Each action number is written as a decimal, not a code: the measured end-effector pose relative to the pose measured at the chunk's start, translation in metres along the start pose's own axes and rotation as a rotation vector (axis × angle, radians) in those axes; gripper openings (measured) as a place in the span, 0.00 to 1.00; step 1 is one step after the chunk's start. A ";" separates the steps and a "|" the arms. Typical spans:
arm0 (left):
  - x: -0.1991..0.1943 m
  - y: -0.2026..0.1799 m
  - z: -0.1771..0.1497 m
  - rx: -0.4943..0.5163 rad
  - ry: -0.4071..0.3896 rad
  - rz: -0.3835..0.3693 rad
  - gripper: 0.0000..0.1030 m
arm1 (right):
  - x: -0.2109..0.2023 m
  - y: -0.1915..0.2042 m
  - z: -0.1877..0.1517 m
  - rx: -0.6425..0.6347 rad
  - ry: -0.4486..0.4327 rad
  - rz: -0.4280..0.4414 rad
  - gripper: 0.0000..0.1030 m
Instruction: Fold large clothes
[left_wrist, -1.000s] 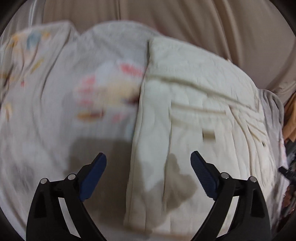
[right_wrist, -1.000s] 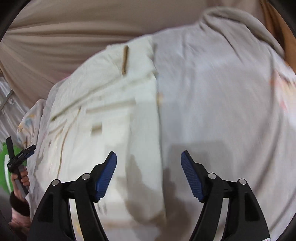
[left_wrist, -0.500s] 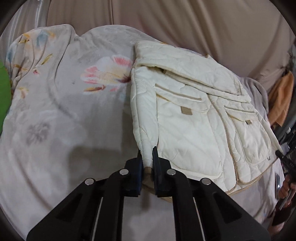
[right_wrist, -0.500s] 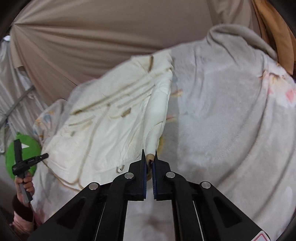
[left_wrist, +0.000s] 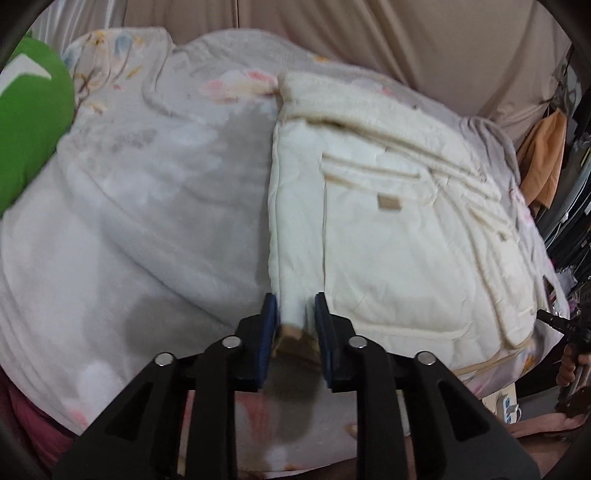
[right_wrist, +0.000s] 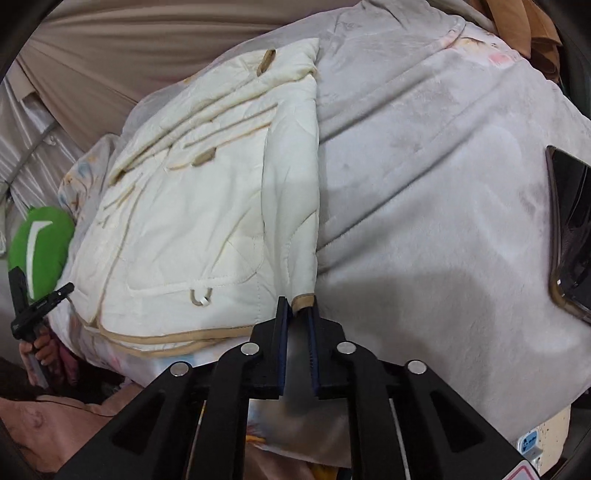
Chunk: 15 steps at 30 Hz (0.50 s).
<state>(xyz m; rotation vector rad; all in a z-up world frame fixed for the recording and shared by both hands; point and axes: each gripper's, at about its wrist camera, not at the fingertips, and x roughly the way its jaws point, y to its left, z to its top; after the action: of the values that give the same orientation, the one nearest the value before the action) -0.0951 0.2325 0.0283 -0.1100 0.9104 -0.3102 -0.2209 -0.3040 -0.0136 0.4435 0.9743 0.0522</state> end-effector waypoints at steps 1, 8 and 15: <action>-0.015 -0.001 0.010 0.008 -0.052 0.006 0.34 | -0.011 0.005 0.006 -0.018 -0.032 -0.026 0.22; -0.040 -0.033 0.120 0.041 -0.320 -0.032 0.87 | -0.069 0.054 0.111 -0.164 -0.431 0.028 0.69; 0.084 -0.049 0.234 -0.080 -0.209 -0.075 0.86 | 0.046 0.075 0.252 -0.052 -0.361 0.176 0.76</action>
<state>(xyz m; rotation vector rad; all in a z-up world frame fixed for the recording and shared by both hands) 0.1272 0.1512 0.1184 -0.2467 0.7123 -0.3251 0.0202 -0.3105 0.0998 0.4710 0.5768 0.1504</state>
